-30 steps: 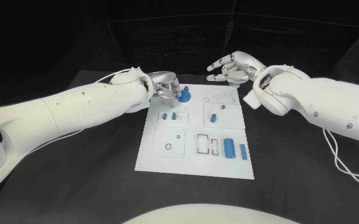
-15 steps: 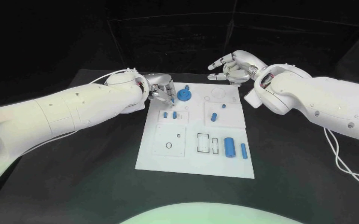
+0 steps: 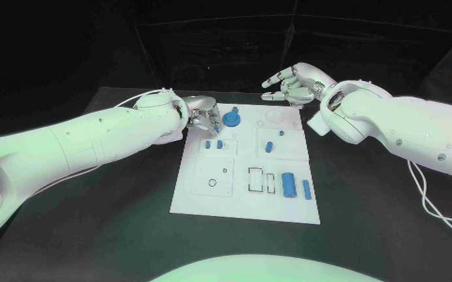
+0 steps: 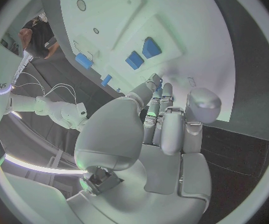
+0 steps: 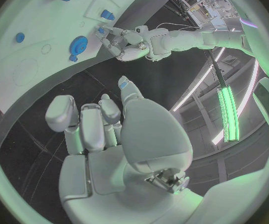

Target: Assemble the parts on the task board

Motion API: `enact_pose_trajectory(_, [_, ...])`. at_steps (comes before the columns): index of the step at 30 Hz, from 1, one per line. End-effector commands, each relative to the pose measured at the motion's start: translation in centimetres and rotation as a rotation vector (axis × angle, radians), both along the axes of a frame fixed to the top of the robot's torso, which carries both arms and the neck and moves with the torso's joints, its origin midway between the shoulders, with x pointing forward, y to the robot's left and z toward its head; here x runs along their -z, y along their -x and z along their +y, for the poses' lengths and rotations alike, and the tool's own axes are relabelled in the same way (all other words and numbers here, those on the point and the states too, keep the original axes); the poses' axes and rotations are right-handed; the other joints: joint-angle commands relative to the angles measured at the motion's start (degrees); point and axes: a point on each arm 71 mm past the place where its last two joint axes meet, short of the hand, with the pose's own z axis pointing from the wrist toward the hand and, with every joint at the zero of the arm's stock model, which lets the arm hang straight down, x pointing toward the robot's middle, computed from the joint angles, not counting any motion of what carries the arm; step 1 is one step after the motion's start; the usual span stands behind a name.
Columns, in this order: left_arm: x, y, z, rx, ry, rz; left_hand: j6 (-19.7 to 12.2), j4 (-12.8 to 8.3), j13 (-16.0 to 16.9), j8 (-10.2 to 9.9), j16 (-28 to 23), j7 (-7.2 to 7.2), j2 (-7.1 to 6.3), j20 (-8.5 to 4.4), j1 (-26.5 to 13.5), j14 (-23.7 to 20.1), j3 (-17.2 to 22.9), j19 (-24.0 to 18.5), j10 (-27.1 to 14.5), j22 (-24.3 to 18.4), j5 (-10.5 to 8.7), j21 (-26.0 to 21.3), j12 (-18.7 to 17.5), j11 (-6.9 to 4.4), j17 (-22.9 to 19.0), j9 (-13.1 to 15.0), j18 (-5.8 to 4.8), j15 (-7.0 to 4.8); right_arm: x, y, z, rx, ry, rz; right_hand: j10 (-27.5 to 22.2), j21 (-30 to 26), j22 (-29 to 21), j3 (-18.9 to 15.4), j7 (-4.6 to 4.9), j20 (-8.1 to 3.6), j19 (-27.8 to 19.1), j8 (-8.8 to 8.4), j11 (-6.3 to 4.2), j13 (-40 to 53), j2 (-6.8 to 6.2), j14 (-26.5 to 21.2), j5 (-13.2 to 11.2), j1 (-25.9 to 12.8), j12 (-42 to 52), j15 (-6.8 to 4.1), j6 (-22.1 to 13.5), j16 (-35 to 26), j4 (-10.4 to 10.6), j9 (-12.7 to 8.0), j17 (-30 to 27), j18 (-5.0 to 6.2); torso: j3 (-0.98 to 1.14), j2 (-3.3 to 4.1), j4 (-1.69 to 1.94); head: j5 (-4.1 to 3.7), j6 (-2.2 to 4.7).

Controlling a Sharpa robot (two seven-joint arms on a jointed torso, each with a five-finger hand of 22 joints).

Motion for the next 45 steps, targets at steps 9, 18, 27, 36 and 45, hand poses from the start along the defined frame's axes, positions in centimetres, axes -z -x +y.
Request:
enact_pose_trajectory(9, [0.15, 0.12, -0.28, 0.009, -0.005, 0.019, 0.4, 0.0, 0.1, -0.4, 0.1, 0.07, -0.10, 0.03, -0.2, 1.3, 0.5, 0.0, 0.5, 0.0, -0.17, 0.1, -0.3, 0.16, -0.1, 0.0, -0.82, 0.09, -0.13, 0.01, 0.12, -0.009, -0.004, -0.002, -0.2, -0.3, -0.1, -0.4, 0.01, -0.12, -0.1, 0.30, 0.08, 0.0, 0.35, 1.0, 0.3, 0.4, 0.2, -0.50, 0.0, -0.4, 0.1, 0.0, 0.0, 1.03, 0.01, 0.00, -0.01, -0.04, -0.11])
enact_pose_trajectory(18, [0.13, 0.19, -0.39, 0.013, -0.001, 0.016, 0.5, -0.1, 0.1, -0.4, 0.0, 0.02, -0.12, 0.03, -0.2, 1.3, 0.6, 0.0, 0.6, 0.2, -0.17, 0.3, -0.3, 0.13, -0.2, 0.0, -0.86, 0.08, -0.12, 0.00, 0.10, -0.008, -0.004, -0.002, -0.2, -0.3, -0.1, -0.4, 0.01, -0.12, -0.1, 0.30, 0.08, 0.0, 0.35, 1.0, 0.3, 0.4, 0.2, -0.50, 0.0, -0.4, 0.1, 0.0, 0.0, 1.03, -0.01, 0.00, 0.02, -0.08, -0.13])
enact_pose_trajectory(27, [0.16, 0.16, -0.34, 0.007, -0.004, 0.017, 0.6, -0.1, 0.1, -0.4, 0.1, -0.01, -0.11, 0.03, -0.2, 1.3, 0.8, 0.0, 0.7, 0.2, -0.17, 0.3, -0.4, 0.10, -0.2, 0.0, -0.86, 0.06, -0.11, -0.02, 0.13, -0.009, -0.004, -0.001, -0.2, -0.3, -0.1, -0.4, 0.01, -0.12, -0.1, 0.30, 0.08, 0.0, 0.35, 1.0, 0.3, 0.4, 0.2, -0.50, 0.0, -0.4, 0.1, 0.0, 0.0, 1.03, -0.01, 0.00, -0.01, -0.08, -0.15])
enact_pose_trajectory(36, [0.31, 0.16, -0.49, 0.010, -0.012, 0.030, 0.5, -0.2, 0.1, -0.6, 0.0, 0.05, -0.45, 0.03, -0.3, 1.2, 0.9, 0.0, 0.6, 0.2, -0.17, 0.3, -0.7, 0.17, -0.4, -0.1, -0.85, 0.08, -0.10, -0.03, 0.15, -0.009, -0.003, -0.001, -0.2, -0.3, -0.1, -0.4, 0.01, -0.12, -0.1, 0.30, 0.08, 0.0, 0.35, 1.0, 0.3, 0.4, 0.2, -0.50, 0.0, -0.4, 0.1, 0.0, 0.0, 1.03, 0.00, -0.01, -0.02, -0.18, -0.29])
enact_pose_trajectory(45, [0.43, 0.28, -0.57, 0.015, -0.017, 0.040, 0.5, -0.2, 0.1, -0.7, 0.0, 0.05, -0.54, 0.04, -0.4, 1.2, 0.9, 0.0, 0.6, 0.2, -0.17, 0.3, -0.7, 0.18, -0.4, -0.1, -0.86, 0.09, -0.09, -0.03, 0.08, -0.008, -0.003, -0.001, -0.2, -0.3, -0.1, -0.4, 0.01, -0.12, -0.1, 0.30, 0.08, 0.0, 0.35, 1.0, 0.3, 0.4, 0.2, -0.50, 0.0, -0.4, 0.1, 0.0, 0.0, 1.03, 0.02, -0.03, 0.03, -0.23, -0.35])
